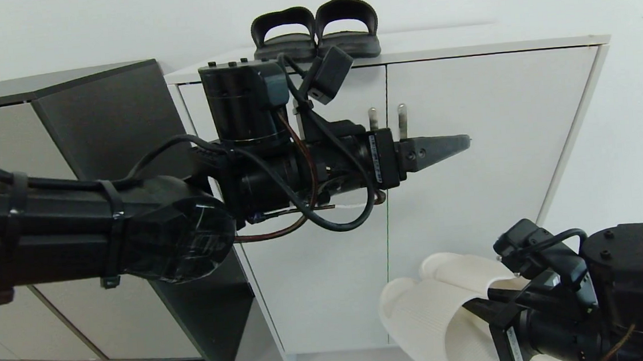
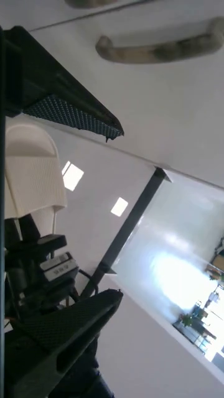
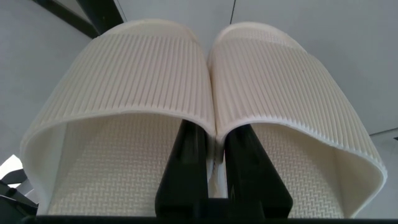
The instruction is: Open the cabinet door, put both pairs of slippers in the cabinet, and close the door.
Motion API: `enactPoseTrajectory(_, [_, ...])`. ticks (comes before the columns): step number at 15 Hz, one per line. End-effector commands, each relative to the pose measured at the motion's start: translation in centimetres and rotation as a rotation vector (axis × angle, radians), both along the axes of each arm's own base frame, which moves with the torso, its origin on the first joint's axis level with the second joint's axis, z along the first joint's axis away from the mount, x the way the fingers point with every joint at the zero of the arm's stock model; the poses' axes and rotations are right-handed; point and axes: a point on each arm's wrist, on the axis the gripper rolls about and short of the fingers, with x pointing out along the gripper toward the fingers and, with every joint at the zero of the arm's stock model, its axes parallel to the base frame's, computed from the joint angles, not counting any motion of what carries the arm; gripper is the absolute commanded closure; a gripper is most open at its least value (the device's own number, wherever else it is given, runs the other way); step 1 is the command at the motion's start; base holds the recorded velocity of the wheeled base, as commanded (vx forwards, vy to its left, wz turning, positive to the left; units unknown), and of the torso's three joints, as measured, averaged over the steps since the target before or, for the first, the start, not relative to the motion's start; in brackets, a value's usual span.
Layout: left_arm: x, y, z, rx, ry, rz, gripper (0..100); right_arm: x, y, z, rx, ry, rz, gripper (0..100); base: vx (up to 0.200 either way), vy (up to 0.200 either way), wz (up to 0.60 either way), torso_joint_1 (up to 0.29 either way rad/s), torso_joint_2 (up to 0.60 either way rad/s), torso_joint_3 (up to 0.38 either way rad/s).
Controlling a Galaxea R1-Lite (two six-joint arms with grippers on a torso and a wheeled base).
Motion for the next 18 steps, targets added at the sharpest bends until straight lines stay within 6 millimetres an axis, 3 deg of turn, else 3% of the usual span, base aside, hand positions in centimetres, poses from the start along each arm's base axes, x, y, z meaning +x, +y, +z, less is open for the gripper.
enactPoseTrajectory(1, [0.9, 0.1, -0.4, 0.005, 0.007, 0.029, 0, 0.1, 0.1, -0.1, -0.005, 0.004, -0.001, 100, 0.0, 0.0, 0.0, 0.0, 0.0, 0.0])
enactPoseTrajectory(6, [2.1, 0.3, -0.7, 0.012, -0.006, 0.102, 0, 0.2, 0.2, -0.3, -0.018, 0.005, 0.002, 100, 0.0, 0.0, 0.0, 0.0, 0.0, 0.0])
enactPoseTrajectory(14, [4.9, -1.7, -1.5, 0.026, -0.014, 0.17, 0, 0.2, 0.2, -0.5, -0.023, 0.008, 0.0, 100, 0.0, 0.0, 0.0, 0.0, 0.0, 0.0])
enactPoseTrajectory(18, [5.1, -2.4, -1.6, 0.023, -0.017, 0.165, 0, 0.2, 0.2, -0.5, -0.023, 0.01, 0.002, 100, 0.0, 0.0, 0.0, 0.0, 0.0, 0.0])
